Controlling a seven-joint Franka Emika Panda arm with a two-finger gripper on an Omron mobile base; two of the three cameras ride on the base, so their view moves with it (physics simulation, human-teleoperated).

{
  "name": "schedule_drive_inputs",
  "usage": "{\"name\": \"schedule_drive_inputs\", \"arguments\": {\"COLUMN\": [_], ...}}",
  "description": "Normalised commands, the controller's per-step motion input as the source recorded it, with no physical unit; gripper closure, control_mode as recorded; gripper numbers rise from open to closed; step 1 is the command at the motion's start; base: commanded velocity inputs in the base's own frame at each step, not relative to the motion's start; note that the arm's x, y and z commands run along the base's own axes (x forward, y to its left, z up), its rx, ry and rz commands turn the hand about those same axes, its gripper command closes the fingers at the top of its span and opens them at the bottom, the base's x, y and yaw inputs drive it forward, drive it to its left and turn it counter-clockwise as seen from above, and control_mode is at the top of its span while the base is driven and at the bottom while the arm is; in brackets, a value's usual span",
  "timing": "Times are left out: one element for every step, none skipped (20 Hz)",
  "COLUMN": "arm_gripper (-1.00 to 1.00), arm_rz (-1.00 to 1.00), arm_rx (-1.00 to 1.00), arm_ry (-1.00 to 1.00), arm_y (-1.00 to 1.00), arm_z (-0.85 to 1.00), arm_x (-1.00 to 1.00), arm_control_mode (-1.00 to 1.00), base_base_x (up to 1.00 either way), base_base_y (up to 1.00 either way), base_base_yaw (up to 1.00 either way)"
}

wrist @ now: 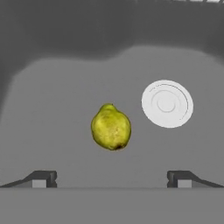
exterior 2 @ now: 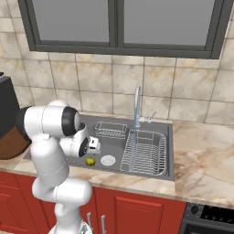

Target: Pick the pear from the sink and place it on the cutting board to airdry. Then turn off the sink faucet.

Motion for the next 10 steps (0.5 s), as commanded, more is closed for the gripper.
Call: {"name": "schedule_drive_inputs", "arguments": {"arm_gripper": [-1.00, -1.00, -1.00, -1.00, -1.00, -1.00, -1.00, -1.00, -1.00, -1.00], "arm_rz": [0.00, 0.00, 0.00, 0.00, 0.00, 0.00, 0.00, 0.00, 0.00, 0.00], "arm_rx": [0.00, 0.00, 0.00, 0.00, 0.00, 0.00, 0.00, 0.00, 0.00, 0.00], "arm_ry": [0.00, 0.00, 0.00, 0.00, 0.00, 0.00, 0.00, 0.00, 0.00, 0.00], "arm_y": [0.01, 0.01, 0.02, 0.03, 0.02, 0.03, 0.03, 0.04, 0.05, 0.05], "arm_z": [-0.25, -0.23, -0.23, -0.22, -0.21, -0.20, -0.20, -0.21, -0.21, -0.21], "arm_x": [0.17, 0.17, 0.18, 0.18, 0.19, 0.20, 0.21, 0.22, 0.24, 0.25], "arm_control_mode": [-1.00, -1.00, -1.00, -1.00, -1.00, -1.00, -1.00, -1.00, -1.00, -1.00], "base_base_x": [0.00, 0.00, 0.00, 0.00, 0.00, 0.00, 0.00, 0.00, 0.00, 0.00], "base_base_y": [0.00, 0.00, 0.00, 0.00, 0.00, 0.00, 0.00, 0.00, 0.00, 0.00], "base_base_yaw": [0.00, 0.00, 0.00, 0.00, 0.00, 0.00, 0.00, 0.00, 0.00, 0.00]}}
